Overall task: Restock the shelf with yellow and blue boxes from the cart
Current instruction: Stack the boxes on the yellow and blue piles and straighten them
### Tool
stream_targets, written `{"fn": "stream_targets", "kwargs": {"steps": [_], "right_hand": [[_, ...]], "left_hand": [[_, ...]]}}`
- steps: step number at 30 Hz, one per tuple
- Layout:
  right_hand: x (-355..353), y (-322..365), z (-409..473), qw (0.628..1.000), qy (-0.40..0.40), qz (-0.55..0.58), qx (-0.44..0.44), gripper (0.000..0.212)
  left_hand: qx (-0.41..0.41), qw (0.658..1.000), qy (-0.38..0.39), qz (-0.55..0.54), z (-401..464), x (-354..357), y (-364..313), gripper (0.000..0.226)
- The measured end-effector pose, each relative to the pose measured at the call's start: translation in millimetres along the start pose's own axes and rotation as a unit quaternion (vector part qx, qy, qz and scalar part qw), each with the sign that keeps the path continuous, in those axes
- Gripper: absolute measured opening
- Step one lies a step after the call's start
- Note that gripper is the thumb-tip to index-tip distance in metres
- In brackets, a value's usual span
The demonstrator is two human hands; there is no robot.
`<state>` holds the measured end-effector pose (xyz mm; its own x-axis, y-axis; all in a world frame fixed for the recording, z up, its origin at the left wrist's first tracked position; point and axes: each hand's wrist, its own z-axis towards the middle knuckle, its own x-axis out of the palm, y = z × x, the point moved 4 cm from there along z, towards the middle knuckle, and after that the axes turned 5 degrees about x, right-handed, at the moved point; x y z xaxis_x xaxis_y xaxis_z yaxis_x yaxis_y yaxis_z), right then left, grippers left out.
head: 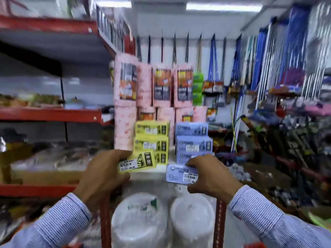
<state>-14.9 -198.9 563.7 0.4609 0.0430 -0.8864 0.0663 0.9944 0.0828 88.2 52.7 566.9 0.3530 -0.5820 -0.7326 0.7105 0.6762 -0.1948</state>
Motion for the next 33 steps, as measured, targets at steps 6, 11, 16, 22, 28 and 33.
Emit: {"fn": "stream_targets", "kwargs": {"steps": [6,11,16,22,28,33], "right_hand": [[-67.1,-8.9,38.0,0.992,-0.113,-0.041,0.02,0.045],[-74.7,-22.9,74.0,0.987,-0.139,-0.066,0.035,0.048],[-59.8,-39.1,97.9,0.987,-0.115,-0.094,0.054,0.045],[-41.6,-51.0,116.0,0.988,-0.118,-0.095,0.04,0.039],[-36.7,-59.0,125.4,0.987,-0.136,-0.076,0.047,0.027],[-25.6,-47.3,130.9,0.984,-0.162,-0.052,0.05,0.034]], "left_hand": [[0.047,0.997,-0.053,-0.016,60.9,-29.8,-14.1,0.061],[0.085,0.995,-0.053,0.009,105.0,-18.5,-20.7,0.058],[0.103,0.994,-0.024,0.033,130.0,4.6,-22.2,0.049],[0.098,0.994,-0.009,0.042,147.6,24.9,-11.7,0.05],[0.109,0.994,-0.012,0.023,157.3,35.4,-4.8,0.045],[0.119,0.993,-0.014,-0.021,156.8,40.6,0.4,0.044]]}}
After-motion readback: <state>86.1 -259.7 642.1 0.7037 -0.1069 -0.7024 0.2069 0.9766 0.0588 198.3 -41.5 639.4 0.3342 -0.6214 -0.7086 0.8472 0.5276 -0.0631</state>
